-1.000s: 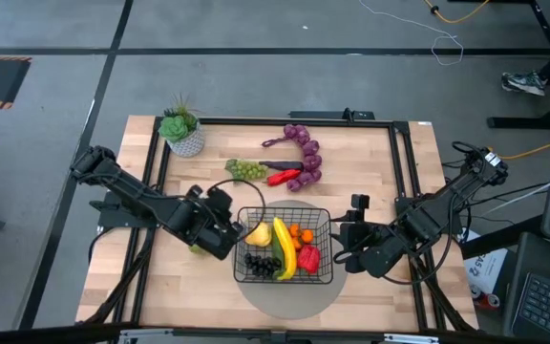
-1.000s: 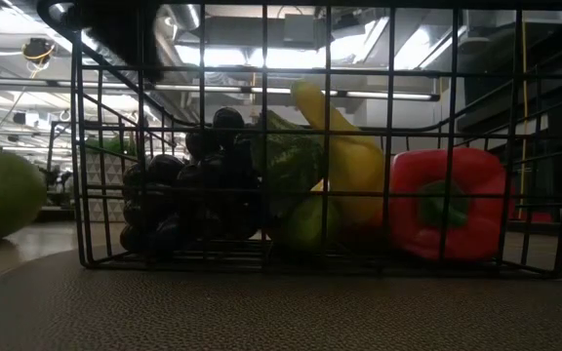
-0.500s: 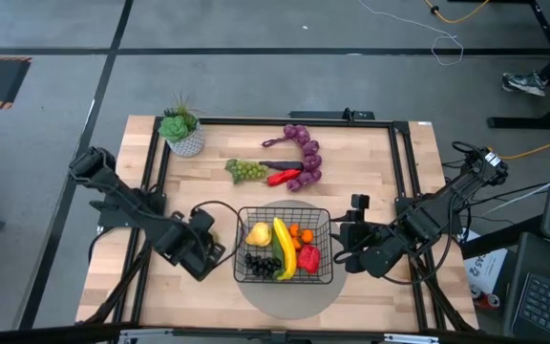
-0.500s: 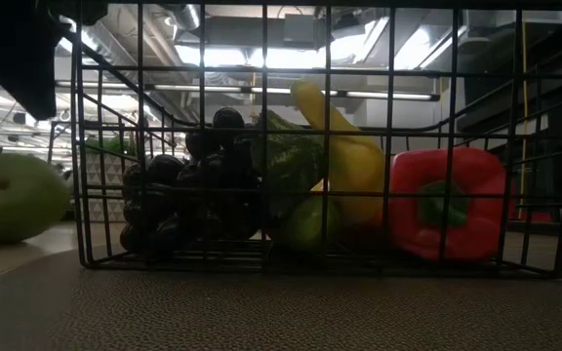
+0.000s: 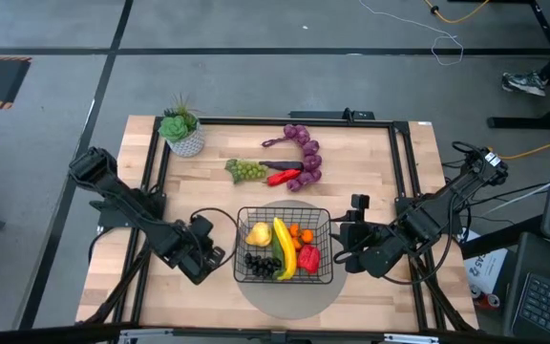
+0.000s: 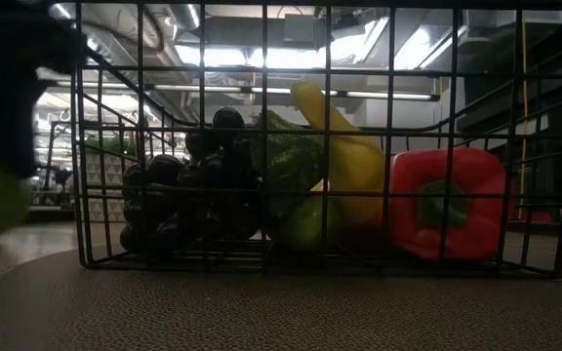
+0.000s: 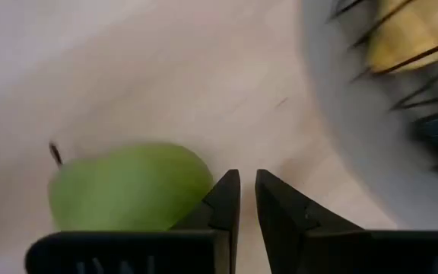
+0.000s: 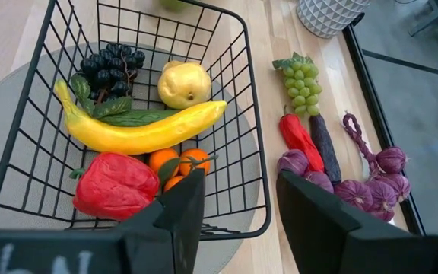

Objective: Build produce basket
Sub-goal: Put the green pear into the wire basket

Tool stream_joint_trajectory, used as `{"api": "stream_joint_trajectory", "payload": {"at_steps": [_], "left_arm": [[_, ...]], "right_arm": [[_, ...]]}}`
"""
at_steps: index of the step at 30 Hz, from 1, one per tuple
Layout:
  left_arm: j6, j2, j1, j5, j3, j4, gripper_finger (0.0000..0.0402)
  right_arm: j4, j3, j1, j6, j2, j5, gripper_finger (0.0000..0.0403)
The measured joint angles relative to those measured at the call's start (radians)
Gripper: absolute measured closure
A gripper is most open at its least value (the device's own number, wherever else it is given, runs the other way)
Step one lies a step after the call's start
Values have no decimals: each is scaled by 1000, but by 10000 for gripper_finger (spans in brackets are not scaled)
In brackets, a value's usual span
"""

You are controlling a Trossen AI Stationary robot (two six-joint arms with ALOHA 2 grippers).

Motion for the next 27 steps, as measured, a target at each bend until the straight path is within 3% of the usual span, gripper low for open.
{"api": "stream_joint_trajectory", "payload": {"at_steps": [10,15,19,27], "left_arm": [[-172,0,-22,266,-6,-6,363],[-297,0,-56,387,-6,-113,363],[-426,0,-90,427,-6,-261,363],[-430,0,-95,436,-6,-505,363]], "right_arm": [[0,0,0,5,0,0,237],[0,0,0,35,0,0,238],[0,0,0,56,0,-1,237],[0,0,0,56,0,-1,237]]}}
